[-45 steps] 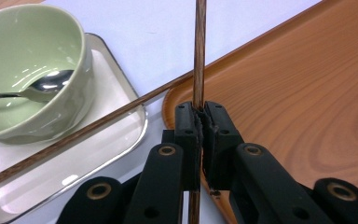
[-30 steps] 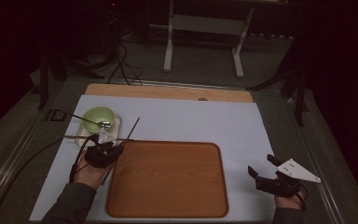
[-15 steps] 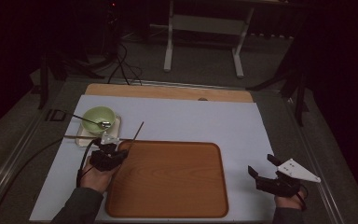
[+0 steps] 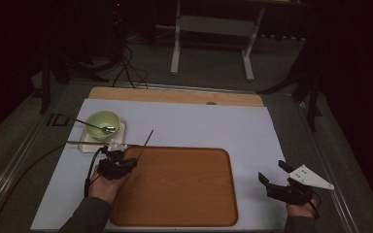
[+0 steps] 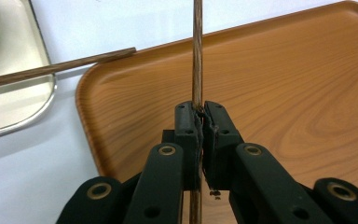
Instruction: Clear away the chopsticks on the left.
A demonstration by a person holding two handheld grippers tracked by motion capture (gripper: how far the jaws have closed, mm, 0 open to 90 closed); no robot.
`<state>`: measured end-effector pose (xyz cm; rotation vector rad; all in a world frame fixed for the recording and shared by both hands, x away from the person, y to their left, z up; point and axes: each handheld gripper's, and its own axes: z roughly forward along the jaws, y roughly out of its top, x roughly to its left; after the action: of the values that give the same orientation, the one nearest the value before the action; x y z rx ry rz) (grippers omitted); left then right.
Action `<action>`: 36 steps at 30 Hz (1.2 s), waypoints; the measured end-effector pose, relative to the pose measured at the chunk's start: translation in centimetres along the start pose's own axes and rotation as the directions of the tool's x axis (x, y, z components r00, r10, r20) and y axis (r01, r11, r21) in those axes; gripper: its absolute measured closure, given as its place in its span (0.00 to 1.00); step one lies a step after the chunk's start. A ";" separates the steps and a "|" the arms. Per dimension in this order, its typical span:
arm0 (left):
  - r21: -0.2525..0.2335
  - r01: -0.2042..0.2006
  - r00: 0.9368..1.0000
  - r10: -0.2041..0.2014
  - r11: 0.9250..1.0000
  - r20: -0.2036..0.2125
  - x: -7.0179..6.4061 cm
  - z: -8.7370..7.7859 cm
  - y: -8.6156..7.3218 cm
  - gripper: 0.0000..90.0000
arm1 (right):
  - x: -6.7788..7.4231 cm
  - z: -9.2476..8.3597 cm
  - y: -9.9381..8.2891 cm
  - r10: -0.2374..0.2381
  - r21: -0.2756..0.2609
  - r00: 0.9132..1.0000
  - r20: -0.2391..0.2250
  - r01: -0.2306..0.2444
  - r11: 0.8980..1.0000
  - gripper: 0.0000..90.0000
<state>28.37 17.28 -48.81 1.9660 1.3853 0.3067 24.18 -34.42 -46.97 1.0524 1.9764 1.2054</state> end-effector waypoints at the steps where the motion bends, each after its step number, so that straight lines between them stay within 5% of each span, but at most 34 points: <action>1: 0.000 0.004 1.000 -0.004 1.000 0.001 0.0 0.0 0.0 0.96 | 0.0 0.0 0.0 -0.002 0.003 1.000 0.000 0.002 1.000 0.16; 36: 0.065 0.066 0.995 -0.061 0.996 -0.075 0.1 0.2 -2.5 0.95 | -0.4 0.2 -0.3 -0.004 0.003 1.000 -0.002 0.004 1.000 0.16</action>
<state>26.70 17.72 -50.63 1.9779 1.5197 0.3081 24.40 -34.76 -47.30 1.0484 1.9810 1.2023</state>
